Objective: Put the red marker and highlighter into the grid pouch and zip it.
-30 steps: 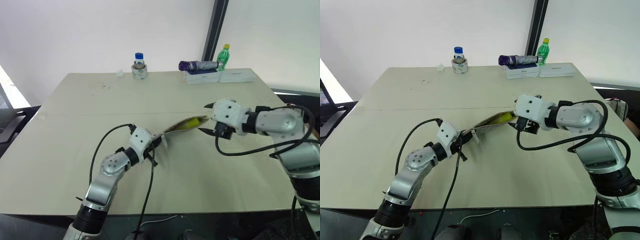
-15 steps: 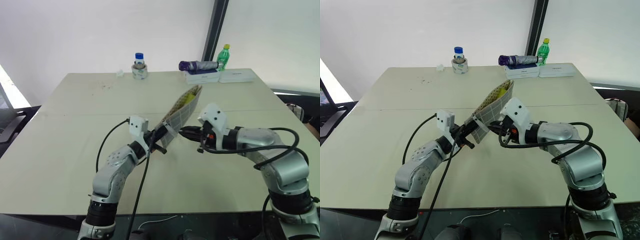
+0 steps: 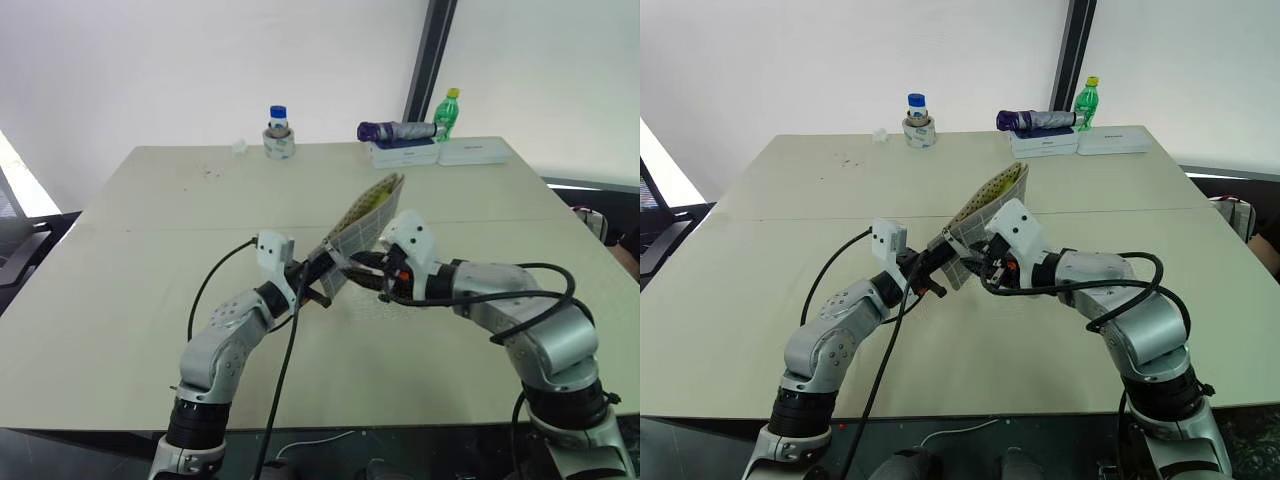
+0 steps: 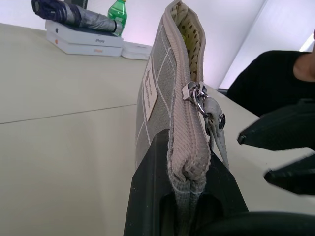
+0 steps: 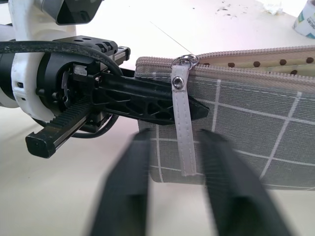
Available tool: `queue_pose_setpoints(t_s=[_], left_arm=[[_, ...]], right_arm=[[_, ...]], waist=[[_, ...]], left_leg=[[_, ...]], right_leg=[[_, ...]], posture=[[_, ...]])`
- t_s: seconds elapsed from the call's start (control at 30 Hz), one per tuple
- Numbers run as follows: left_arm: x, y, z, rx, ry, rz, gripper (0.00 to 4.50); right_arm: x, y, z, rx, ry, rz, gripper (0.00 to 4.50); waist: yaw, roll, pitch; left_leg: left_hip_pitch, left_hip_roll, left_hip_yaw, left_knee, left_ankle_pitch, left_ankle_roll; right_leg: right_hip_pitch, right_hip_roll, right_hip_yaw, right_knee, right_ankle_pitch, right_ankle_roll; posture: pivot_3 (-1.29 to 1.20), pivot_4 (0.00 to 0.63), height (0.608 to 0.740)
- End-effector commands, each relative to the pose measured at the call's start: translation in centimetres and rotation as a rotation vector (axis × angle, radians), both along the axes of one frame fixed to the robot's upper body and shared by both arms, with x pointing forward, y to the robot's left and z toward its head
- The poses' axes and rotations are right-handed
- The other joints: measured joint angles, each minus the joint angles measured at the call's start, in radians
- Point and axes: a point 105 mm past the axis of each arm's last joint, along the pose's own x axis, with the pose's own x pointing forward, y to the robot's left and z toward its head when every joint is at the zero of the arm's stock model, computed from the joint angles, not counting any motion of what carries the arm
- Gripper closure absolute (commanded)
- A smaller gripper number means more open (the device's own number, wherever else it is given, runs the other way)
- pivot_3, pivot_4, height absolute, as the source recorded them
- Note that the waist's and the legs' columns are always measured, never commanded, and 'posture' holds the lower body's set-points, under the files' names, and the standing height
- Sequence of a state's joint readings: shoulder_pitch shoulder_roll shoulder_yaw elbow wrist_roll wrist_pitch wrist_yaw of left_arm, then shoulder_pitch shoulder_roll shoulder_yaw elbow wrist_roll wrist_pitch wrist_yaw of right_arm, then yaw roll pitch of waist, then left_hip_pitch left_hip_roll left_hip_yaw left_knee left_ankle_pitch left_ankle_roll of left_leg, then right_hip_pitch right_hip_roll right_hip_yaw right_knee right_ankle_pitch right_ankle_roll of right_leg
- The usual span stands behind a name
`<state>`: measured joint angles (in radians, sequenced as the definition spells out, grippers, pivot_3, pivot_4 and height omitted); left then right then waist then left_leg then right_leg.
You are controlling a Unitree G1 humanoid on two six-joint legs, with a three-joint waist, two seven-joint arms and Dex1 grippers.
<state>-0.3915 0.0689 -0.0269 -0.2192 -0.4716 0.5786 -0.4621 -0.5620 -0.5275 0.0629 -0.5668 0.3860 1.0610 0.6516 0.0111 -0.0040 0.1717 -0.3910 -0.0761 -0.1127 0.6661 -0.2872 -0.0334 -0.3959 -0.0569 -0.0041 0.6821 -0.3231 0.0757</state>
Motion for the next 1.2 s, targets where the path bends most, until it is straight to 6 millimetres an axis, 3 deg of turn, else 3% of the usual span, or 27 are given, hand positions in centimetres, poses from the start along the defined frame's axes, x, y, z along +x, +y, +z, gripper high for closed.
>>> queue_pose_setpoints(t_s=[0.03,0.3,0.4,0.57,0.83,1.07,1.2], left_arm=[[-0.8,-0.6,1.8,-0.001,-0.088,-0.032,4.5],[-1.1,-1.0,1.7,0.043,-0.12,-0.045,4.5],[-1.1,-1.0,1.7,0.043,-0.123,-0.045,4.5],[-1.1,-1.0,1.7,0.047,-0.126,-0.044,4.5],[-0.9,-0.3,1.2,0.097,-0.152,-0.023,4.5],[-1.0,2.1,-0.1,0.251,-0.213,-0.037,4.5],[-1.3,3.8,-1.4,0.352,-0.217,-0.043,4.5]], right_arm=[[-0.5,0.9,1.6,0.018,-0.082,0.029,1.07],[0.2,1.5,1.2,0.081,-0.04,-0.009,1.07],[0.3,1.6,1.1,0.095,-0.025,-0.012,1.91],[0.3,1.7,1.0,0.102,-0.012,-0.015,4.47],[1.0,0.3,1.8,0.101,-0.025,-0.073,4.47],[3.9,-5.4,2.4,-0.004,-0.076,-0.318,4.47],[5.8,-9.6,3.2,-0.028,-0.117,-0.481,4.47]], waist=[[0.0,0.0,0.0],[-0.001,0.0,0.0],[-0.001,0.0,0.0],[-0.001,0.0,0.0],[-0.001,0.0,0.0],[-0.001,0.0,0.0],[-0.002,0.0,0.0]], left_leg=[[0.0,0.0,0.0,0.0,0.0,0.0],[0.0,0.0,0.0,0.0,0.0,0.0],[0.0,0.0,0.0,0.0,0.0,0.0],[0.0,0.0,0.0,0.0,0.0,0.0],[0.0,0.0,0.0,0.0,0.0,0.0],[0.0,0.0,0.0,-0.001,0.0,0.0],[0.0,0.0,0.0,-0.001,0.0,0.0]], right_leg=[[0.0,0.0,0.0,0.0,0.0,0.0],[0.0,0.0,0.0,0.0,0.0,0.0],[0.0,0.0,0.0,0.0,0.0,0.0],[0.0,0.0,0.0,0.0,0.0,0.0],[0.0,0.0,0.0,0.0,0.0,0.0],[0.0,0.0,0.0,0.0,0.0,0.0],[0.0,0.0,0.0,-0.001,0.0,0.0]], posture=[[0.0,0.15,0.74],[0.0,0.15,0.74],[0.0,0.15,0.74],[0.0,0.15,0.74],[0.0,0.15,0.74],[0.0,0.15,0.74],[0.0,0.15,0.74]])
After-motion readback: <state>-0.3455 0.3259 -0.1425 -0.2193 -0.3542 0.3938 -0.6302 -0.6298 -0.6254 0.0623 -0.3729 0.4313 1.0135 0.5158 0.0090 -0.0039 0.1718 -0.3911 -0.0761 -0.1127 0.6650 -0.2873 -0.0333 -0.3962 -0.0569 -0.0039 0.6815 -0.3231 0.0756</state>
